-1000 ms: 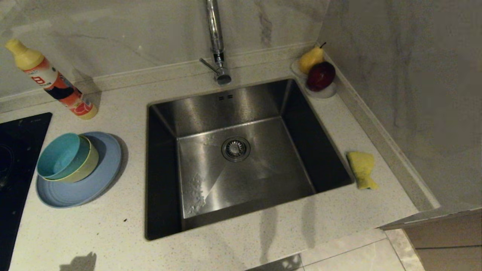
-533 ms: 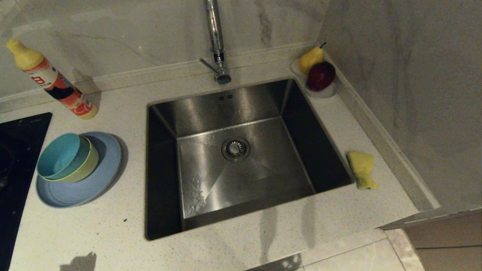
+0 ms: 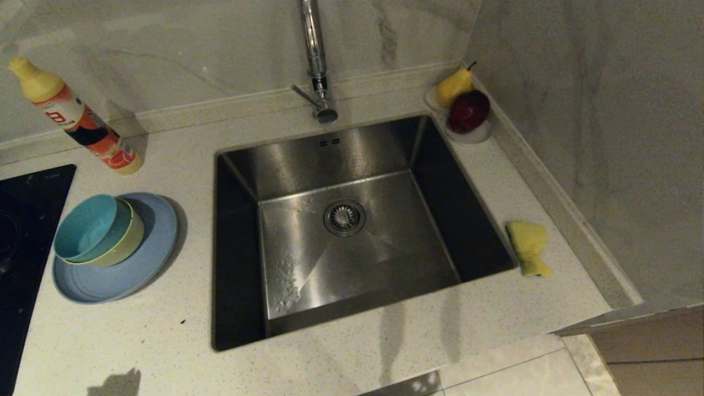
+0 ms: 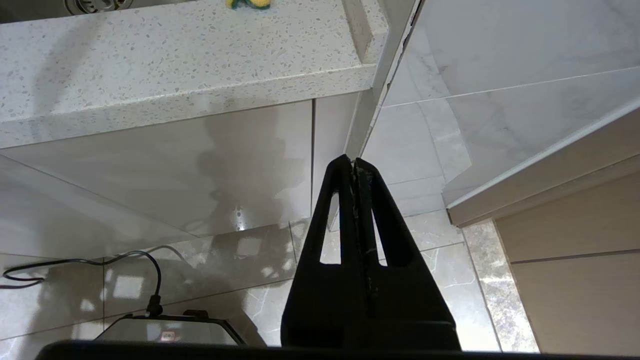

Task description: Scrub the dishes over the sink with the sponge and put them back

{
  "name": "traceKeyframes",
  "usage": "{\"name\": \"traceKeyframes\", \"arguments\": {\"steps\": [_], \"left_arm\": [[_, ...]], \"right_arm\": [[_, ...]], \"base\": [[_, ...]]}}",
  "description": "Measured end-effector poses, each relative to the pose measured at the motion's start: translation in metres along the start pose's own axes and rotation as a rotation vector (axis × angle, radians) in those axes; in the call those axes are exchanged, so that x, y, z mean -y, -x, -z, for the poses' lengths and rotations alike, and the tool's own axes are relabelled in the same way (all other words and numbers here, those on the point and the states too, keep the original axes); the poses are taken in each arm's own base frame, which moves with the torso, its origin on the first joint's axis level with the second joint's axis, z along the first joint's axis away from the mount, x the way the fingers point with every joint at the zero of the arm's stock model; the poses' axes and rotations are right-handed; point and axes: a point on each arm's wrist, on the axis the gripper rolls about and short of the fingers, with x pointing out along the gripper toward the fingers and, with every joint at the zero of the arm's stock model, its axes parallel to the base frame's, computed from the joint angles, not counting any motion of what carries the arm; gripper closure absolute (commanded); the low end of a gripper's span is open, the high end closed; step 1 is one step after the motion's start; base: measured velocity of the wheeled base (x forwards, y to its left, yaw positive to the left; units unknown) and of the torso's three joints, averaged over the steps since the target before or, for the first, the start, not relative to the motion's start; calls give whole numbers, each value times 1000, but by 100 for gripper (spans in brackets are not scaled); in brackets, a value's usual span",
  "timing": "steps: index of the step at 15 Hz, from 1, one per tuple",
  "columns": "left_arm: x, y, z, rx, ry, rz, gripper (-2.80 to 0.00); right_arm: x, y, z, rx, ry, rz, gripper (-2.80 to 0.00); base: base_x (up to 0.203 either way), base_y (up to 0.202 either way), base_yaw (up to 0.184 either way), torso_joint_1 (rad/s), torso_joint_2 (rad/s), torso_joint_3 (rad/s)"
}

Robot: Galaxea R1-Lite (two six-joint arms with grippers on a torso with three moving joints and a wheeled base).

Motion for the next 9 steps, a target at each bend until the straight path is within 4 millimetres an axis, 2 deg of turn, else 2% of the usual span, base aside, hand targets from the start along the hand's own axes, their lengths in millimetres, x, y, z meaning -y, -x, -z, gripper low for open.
{"name": "traceKeyframes", "arguments": {"steps": [9], "left_arm": [[0,0,0,0,0,0,0]], "right_arm": [[0,0,0,7,-11,10,0]], "base": [[0,0,0,0,0,0]]}}
